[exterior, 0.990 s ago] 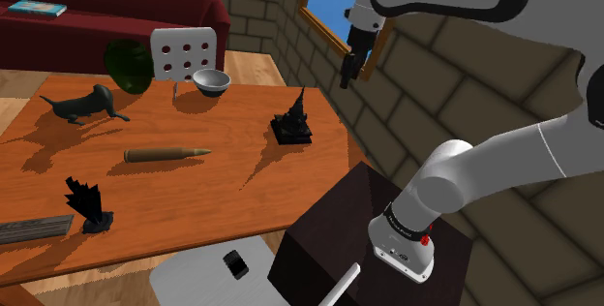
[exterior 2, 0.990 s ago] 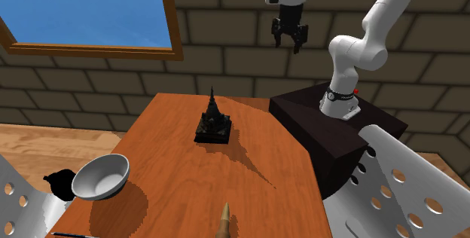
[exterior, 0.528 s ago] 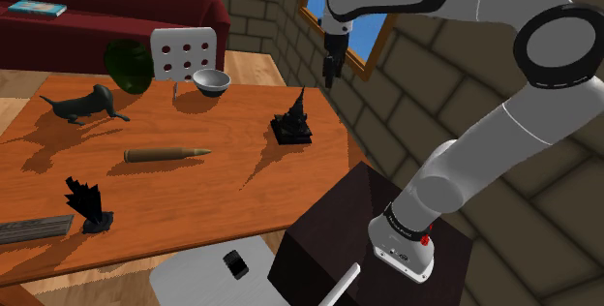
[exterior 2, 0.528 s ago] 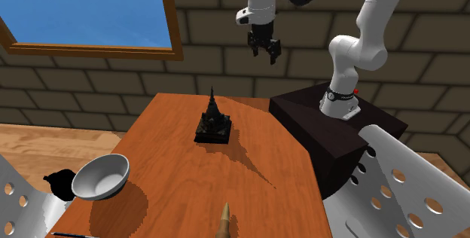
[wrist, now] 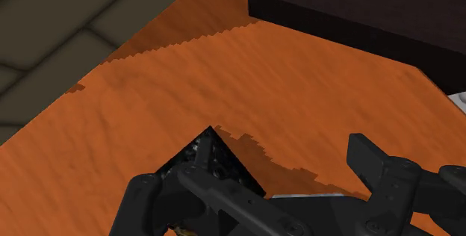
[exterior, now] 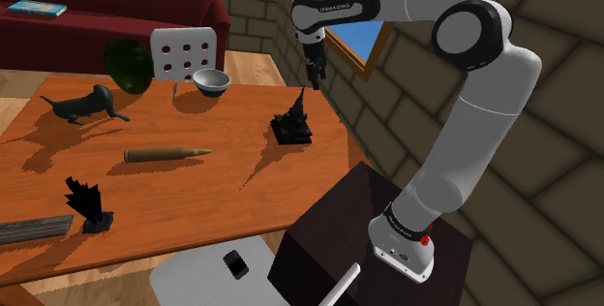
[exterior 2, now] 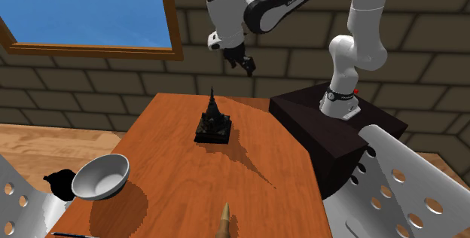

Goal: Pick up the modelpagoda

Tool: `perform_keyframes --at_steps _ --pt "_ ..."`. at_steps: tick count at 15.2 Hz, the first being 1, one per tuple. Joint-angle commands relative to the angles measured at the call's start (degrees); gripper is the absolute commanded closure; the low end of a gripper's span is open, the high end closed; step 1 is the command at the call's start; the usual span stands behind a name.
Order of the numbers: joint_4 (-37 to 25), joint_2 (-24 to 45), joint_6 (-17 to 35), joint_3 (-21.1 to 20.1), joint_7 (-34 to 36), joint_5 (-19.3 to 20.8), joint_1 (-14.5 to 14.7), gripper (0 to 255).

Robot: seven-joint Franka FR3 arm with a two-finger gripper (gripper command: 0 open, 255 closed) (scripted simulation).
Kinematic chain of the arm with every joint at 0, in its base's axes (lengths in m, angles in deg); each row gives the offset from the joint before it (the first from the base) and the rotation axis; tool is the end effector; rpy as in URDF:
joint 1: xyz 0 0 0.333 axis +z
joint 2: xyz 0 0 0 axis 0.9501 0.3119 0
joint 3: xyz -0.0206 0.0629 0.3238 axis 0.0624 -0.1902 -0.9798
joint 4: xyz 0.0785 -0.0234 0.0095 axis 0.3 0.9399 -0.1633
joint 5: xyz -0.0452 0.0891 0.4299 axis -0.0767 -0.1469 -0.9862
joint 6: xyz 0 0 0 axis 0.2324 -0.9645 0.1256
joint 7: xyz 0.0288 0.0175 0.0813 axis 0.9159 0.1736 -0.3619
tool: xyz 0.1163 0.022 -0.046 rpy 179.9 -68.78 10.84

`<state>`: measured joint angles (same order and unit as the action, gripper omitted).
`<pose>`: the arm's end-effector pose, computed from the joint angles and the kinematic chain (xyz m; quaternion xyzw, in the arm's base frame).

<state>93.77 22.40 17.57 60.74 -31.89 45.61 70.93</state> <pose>0.6059 -0.1027 0.4038 0.9597 0.1728 -0.2061 0.0817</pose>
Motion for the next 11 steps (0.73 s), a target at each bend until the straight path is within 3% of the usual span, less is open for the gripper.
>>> perform_keyframes --at_steps 1,7,11 --pt "-4.6 5.7 -1.0 0.0 -1.0 1.4 0.1 0" --pt "-22.3 23.5 -6.4 0.8 -5.6 5.5 -0.2 0" --pt "-38.1 37.1 -11.7 1.7 -9.8 8.1 -0.3 0"
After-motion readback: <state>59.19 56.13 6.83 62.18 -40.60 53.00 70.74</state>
